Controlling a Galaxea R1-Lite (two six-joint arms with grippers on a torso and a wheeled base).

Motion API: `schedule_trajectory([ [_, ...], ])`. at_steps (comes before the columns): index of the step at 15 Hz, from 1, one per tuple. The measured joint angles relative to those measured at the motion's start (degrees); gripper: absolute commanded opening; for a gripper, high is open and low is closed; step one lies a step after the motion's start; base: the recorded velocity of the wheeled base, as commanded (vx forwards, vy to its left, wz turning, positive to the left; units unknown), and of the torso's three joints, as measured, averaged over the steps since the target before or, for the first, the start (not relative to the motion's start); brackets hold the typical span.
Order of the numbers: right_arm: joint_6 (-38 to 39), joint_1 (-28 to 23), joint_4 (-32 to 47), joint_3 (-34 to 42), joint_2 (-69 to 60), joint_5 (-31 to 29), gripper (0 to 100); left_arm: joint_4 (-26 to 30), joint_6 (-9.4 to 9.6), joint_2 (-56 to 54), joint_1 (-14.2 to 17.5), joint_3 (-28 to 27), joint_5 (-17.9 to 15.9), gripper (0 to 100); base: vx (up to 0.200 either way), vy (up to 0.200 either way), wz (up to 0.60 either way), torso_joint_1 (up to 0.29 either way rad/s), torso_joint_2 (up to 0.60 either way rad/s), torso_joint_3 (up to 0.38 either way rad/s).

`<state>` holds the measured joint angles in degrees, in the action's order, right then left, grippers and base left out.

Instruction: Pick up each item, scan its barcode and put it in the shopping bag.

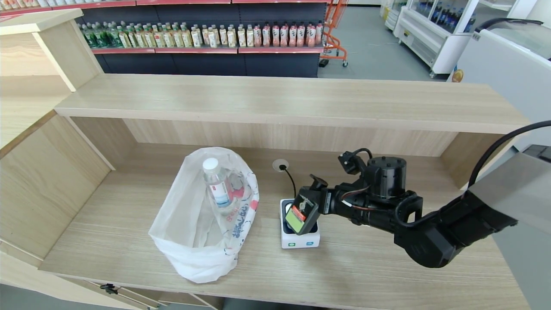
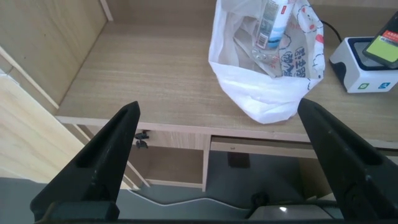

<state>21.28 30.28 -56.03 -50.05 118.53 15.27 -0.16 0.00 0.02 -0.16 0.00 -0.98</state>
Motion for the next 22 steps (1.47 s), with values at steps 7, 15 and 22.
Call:
schedule_trajectory([
  [7, 0.0, 0.5, -1.3, -0.9, 1.7, 0.0, 0, 0.0, 0.00, 0.0, 0.0, 0.0, 0.0, 100, 0.000, 0.000, 0.00, 0.000, 0.00, 0.000],
  [15, -0.9, 0.5, -1.3, -1.5, 2.7, 0.0, 0, 0.0, 0.00, 0.0, 0.0, 0.0, 0.0, 100, 0.000, 0.000, 0.00, 0.000, 0.00, 0.000],
  [22, -9.3, -1.5, 3.6, 0.2, -8.3, -0.4, 0, 0.0, 0.00, 0.0, 0.0, 0.0, 0.0, 100, 0.000, 0.000, 0.00, 0.000, 0.00, 0.000],
])
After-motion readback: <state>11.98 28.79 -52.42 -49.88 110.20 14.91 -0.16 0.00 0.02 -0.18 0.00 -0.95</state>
